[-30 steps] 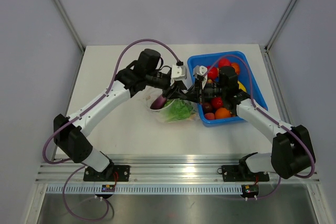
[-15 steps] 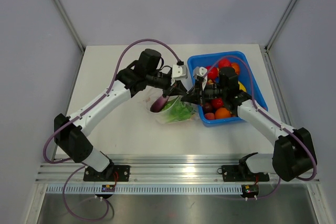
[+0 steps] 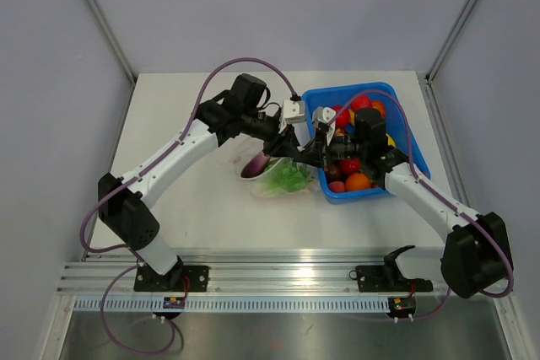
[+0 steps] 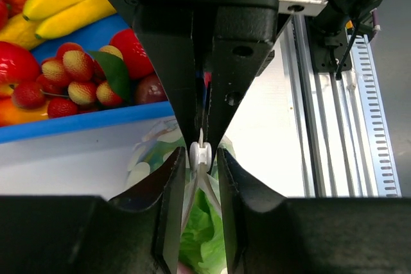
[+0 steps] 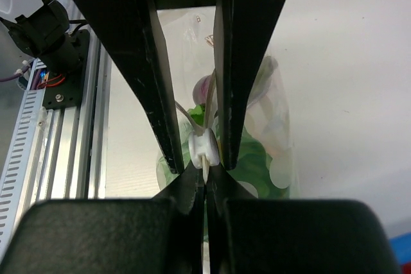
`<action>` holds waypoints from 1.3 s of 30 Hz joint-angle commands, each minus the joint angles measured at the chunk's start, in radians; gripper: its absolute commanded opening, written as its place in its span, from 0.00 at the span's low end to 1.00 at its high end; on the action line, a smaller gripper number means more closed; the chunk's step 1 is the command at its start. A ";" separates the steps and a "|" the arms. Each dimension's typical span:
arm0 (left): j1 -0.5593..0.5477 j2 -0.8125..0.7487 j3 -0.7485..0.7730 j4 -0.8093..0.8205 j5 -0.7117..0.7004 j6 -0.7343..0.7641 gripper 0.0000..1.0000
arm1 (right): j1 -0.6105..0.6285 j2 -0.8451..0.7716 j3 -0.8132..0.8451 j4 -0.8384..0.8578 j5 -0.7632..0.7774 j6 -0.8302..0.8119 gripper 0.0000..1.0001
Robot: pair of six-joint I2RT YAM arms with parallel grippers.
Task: Place the food in the zip-top bag and seal the zipper
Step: Zip the zipper food storage bag at the center of the board.
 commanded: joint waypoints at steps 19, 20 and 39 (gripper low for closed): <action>0.004 -0.043 0.002 0.014 0.028 -0.021 0.38 | 0.006 -0.019 0.049 0.047 -0.012 -0.010 0.00; 0.007 -0.045 0.001 0.020 0.028 -0.027 0.38 | 0.006 -0.018 0.049 0.049 -0.010 -0.010 0.00; 0.015 -0.051 -0.036 0.102 0.073 -0.094 0.30 | 0.006 -0.024 0.046 0.050 -0.012 -0.007 0.00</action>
